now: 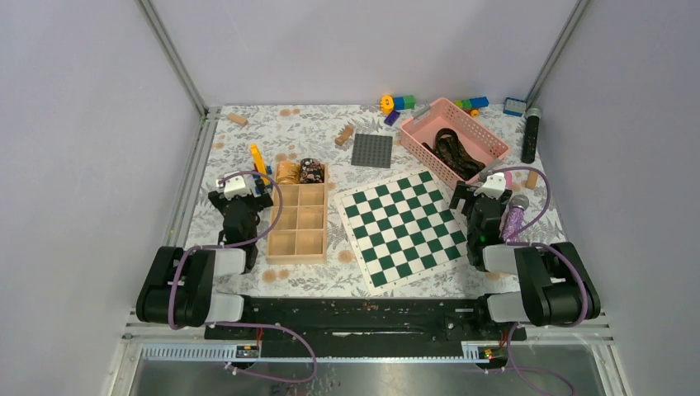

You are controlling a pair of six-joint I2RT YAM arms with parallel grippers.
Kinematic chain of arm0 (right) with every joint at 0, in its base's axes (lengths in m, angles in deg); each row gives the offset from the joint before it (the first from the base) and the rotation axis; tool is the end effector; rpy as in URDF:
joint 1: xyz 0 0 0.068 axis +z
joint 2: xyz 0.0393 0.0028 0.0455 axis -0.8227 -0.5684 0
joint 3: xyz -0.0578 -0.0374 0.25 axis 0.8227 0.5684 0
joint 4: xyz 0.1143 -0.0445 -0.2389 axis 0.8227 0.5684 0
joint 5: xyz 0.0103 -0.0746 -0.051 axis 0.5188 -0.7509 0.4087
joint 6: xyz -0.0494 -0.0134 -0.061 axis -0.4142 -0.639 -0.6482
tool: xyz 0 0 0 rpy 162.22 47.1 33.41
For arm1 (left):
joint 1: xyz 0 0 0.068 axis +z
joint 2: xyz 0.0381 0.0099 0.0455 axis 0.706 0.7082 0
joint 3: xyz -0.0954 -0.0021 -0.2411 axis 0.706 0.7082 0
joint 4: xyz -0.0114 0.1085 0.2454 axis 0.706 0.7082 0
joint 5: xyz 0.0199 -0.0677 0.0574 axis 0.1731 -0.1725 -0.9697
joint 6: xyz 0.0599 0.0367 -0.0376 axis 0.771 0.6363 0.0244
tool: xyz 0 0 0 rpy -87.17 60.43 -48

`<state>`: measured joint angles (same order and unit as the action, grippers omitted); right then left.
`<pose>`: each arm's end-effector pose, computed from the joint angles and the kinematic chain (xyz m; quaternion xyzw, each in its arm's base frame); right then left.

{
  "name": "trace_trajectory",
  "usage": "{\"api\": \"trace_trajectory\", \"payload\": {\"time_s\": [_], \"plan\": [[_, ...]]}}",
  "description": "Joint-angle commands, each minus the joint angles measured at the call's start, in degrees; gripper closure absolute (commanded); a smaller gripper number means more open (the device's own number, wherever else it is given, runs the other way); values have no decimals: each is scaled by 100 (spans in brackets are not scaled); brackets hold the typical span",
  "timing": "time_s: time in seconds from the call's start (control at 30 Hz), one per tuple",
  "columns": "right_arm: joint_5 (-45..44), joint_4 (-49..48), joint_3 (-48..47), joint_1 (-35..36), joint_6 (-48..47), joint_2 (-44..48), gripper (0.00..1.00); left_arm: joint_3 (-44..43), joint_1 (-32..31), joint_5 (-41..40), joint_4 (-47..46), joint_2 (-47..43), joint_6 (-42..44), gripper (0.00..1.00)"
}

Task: Roll the ties
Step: Pick up the tie from the bin.

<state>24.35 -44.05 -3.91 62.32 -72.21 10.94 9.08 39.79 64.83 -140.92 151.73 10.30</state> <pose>0.2682 0.0086 0.1369 0.0800 0.7420 -0.0860 0.6600 0.2637 -0.0007 0.1394 -0.1135 0.7310 0.0655 0.6697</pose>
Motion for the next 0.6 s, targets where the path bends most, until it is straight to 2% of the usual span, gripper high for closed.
{"api": "trace_trajectory", "payload": {"time_s": [0.0,0.4,0.5,0.57], "plan": [[-105,-210,-113,-21,-12,18,1,-144,20,51,-241,17,-27,1],[-92,-219,-91,-15,-18,52,1,-112,-63,-18,-233,-132,99,1],[107,-27,-52,-19,-73,372,1,-447,-360,-612,936,-924,233,1],[-52,750,-296,-15,4,758,0,-934,-516,-1251,2021,-1358,-104,1]]}}
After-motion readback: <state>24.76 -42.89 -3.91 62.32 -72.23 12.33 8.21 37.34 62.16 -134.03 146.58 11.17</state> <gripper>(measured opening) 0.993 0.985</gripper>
